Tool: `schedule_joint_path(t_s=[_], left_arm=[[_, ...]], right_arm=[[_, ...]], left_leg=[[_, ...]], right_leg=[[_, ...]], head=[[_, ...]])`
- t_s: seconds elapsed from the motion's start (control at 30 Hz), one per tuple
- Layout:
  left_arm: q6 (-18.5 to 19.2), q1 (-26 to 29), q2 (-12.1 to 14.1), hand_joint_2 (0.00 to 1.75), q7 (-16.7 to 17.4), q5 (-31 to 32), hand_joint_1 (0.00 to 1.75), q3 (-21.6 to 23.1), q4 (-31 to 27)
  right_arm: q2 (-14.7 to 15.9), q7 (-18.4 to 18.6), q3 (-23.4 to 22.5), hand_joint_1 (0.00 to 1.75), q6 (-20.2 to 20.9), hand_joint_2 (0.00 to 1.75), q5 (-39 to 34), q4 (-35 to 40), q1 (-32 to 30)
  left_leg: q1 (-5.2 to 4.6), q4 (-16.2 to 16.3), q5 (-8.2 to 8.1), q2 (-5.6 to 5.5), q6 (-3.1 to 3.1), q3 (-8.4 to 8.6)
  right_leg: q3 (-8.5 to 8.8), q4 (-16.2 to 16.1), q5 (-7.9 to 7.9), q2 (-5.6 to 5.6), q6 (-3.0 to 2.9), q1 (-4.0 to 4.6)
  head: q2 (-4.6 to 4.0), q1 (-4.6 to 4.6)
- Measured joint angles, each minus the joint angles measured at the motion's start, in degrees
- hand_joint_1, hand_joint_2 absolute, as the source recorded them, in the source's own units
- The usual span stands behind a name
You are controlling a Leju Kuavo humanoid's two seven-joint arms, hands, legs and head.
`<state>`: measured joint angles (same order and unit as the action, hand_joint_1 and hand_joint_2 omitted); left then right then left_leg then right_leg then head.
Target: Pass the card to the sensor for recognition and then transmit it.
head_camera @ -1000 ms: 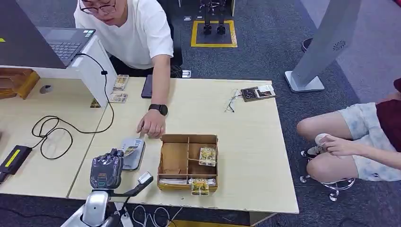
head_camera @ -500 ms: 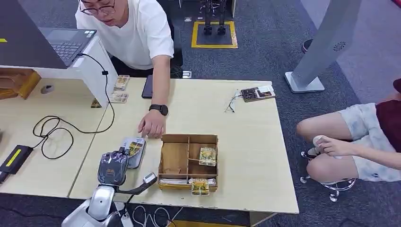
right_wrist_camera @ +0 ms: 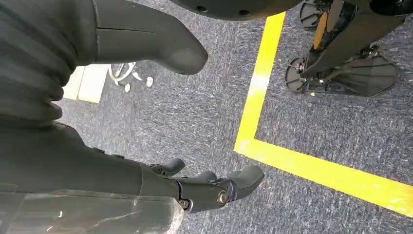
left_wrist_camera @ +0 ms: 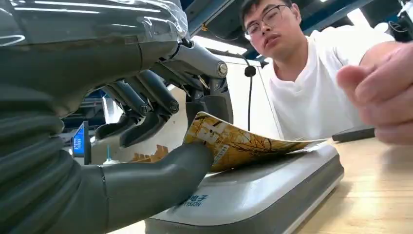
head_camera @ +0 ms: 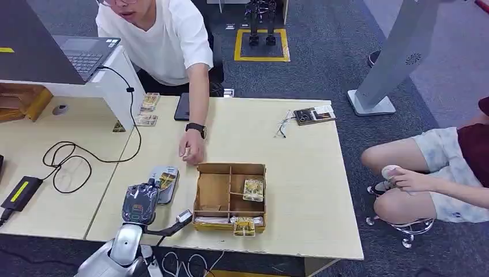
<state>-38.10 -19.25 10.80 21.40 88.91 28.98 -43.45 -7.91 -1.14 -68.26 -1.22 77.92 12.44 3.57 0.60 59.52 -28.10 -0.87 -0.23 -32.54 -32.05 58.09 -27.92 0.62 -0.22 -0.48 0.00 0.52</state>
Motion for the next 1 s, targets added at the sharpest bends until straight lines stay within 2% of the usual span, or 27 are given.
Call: schedule_joint_path(t_s=[0.1, 0.2, 0.3, 0.4, 0.53, 0.6, 0.67, 0.77, 0.83, 1.0], left_arm=[[-0.3, 0.0, -0.1, 1.75, 0.4, 0.0, 1.75, 0.0, 0.0], [-0.3, 1.0, -0.2, 1.75, 2.6, 0.0, 1.75, -0.1, -1.8], [-0.4, 5.2, 1.0, 1.75, 7.3, 0.0, 1.75, -0.3, -10.6], [-0.4, 9.1, 2.2, 1.75, 7.7, 0.0, 1.75, -1.7, -20.7], [-0.5, 13.3, 1.4, 1.75, 1.4, 0.0, 1.75, -7.4, -34.9], [-0.5, 15.5, -1.0, 1.75, -4.6, 0.0, 1.75, -11.0, -41.2], [-0.5, 16.9, -3.6, 1.75, -8.6, 0.0, 1.75, -14.6, -45.7], [-0.5, 18.3, -6.8, 1.75, -12.8, -0.3, 1.75, -18.1, -51.1], [-0.5, 18.9, -9.0, 1.75, -16.9, -0.7, 1.75, -20.7, -53.6], [-0.4, 19.7, -13.8, 1.75, -24.8, -2.4, 1.75, -26.1, -56.7]], right_arm=[[0.0, 0.0, 0.0, 0.0, -0.2, 1.75, 0.0, 0.0, 0.0], [0.0, 0.0, 0.0, 0.0, -0.4, 1.75, 0.0, 0.0, 0.0], [0.0, 0.0, 0.0, 0.0, -0.8, 1.75, 0.0, 0.0, -0.3], [0.0, 0.0, 0.0, 0.0, -1.2, 1.75, 0.0, 0.0, -0.3], [0.0, 0.1, 0.0, 0.0, -1.5, 1.75, 0.7, 0.0, -0.4], [0.0, 0.1, 0.0, 0.0, -1.5, 1.75, 0.7, 0.0, -0.4], [0.0, 0.1, 0.0, 0.0, -1.6, 1.75, 0.7, 0.0, -0.4], [0.0, 0.1, 0.0, 0.0, -1.6, 1.75, 0.7, 0.0, -0.4], [0.0, 0.1, 0.0, 0.0, -1.6, 1.75, 0.7, 0.0, -0.4], [0.0, 0.1, 0.0, 0.0, -1.6, 1.75, 0.7, 0.0, -0.4]], left_leg=[[0.0, 0.0, 0.03, 0.0, 0.02, 0.01], [0.0, 0.0, 0.04, 0.02, 0.0, 0.01], [0.01, 0.0, 0.05, 0.09, 0.0, -0.12], [0.01, 0.0, 0.05, 0.07, 0.0, -0.22], [0.0, 0.0, 0.01, 0.09, 0.04, -0.35], [-0.02, 0.0, -0.06, 0.13, 0.02, -0.39], [-0.02, 0.0, -0.06, 0.09, 0.03, -0.45], [-0.02, 0.0, -0.07, 0.11, 0.04, -0.45], [-0.02, 0.0, -0.07, 0.11, 0.04, -0.44], [-0.01, 0.0, -0.07, 0.1, 0.03, -0.44]], right_leg=[[0.02, 0.0, 0.0, 0.0, 0.0, 0.0], [0.01, 0.0, 0.01, 0.03, -0.01, 0.0], [-0.21, 0.0, 0.03, 0.09, -0.03, 0.01], [-0.29, 0.0, 0.02, 0.08, -0.02, 0.01], [-0.41, 0.0, 0.01, 0.1, 0.0, 0.0], [-0.48, 0.0, 0.0, 0.15, 0.01, -0.02], [-0.5, 0.0, 0.0, 0.11, 0.01, -0.02], [-0.5, 0.0, 0.0, 0.12, 0.01, -0.03], [-0.5, 0.0, 0.0, 0.11, 0.01, -0.03], [-0.51, 0.0, 0.0, 0.1, 0.01, -0.02]], head=[[0.0, 0.0], [0.0, -0.04], [0.0, 0.0], [0.0, 0.0], [0.0, -0.04], [0.0, 0.0], [0.0, -0.04], [0.0, -0.02], [0.0, -0.04], [0.0, -0.02]])
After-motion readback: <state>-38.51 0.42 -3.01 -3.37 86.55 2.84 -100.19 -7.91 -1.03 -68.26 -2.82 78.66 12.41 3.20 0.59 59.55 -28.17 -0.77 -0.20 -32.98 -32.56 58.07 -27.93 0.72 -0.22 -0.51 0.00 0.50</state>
